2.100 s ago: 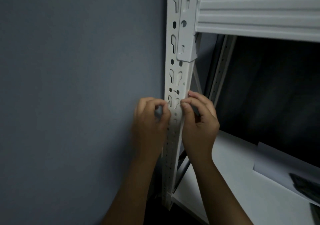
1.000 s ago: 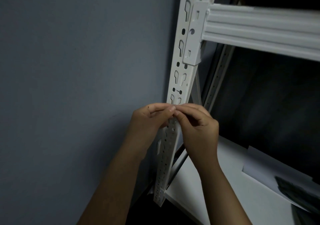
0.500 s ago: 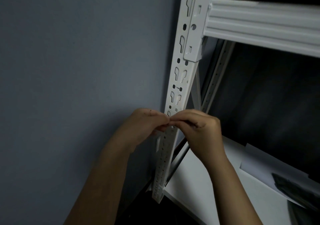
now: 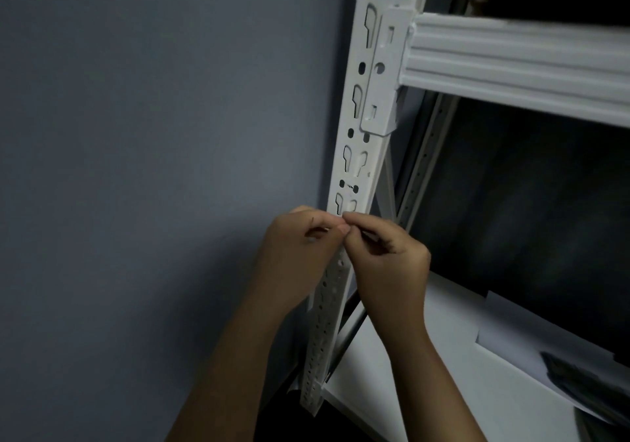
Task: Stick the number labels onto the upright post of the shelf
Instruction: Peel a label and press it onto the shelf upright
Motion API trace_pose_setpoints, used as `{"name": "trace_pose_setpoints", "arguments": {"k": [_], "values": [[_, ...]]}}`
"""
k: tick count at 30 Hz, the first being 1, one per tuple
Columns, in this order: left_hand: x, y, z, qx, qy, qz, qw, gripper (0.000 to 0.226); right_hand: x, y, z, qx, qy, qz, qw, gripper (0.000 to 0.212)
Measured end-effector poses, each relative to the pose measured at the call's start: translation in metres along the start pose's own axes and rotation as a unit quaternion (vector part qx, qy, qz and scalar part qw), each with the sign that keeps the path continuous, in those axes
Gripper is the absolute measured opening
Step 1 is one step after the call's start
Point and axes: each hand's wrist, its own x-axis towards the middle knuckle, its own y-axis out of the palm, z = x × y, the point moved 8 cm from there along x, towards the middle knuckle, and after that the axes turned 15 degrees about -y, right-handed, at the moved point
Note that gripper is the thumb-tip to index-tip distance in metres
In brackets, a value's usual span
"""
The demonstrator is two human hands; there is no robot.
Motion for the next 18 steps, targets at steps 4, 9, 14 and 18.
{"name": "trace_pose_setpoints", "arguments": {"k": [4, 9, 14, 18], "values": [[0.004, -0.012, 0.000, -0.005, 0.021, -0.076, 0.997, 0.009, 0.003, -0.003, -0.009, 0.086, 0.102, -0.037, 0.990, 0.021], [0.003, -0.010, -0.006, 0.002, 0.044, -0.175, 0.984, 0.010, 0.001, -0.009, -0.023, 0.100, 0.156, -0.077, 0.980, 0.019], [0.005, -0.003, -0.003, 0.000, 0.065, -0.232, 0.970, 0.007, 0.007, -0.013, -0.029, 0.118, 0.159, -0.111, 0.974, 0.016], [0.005, -0.003, -0.006, 0.003, 0.104, -0.261, 0.960, 0.009, 0.006, -0.014, -0.031, 0.077, 0.134, -0.122, 0.980, 0.019]]}}
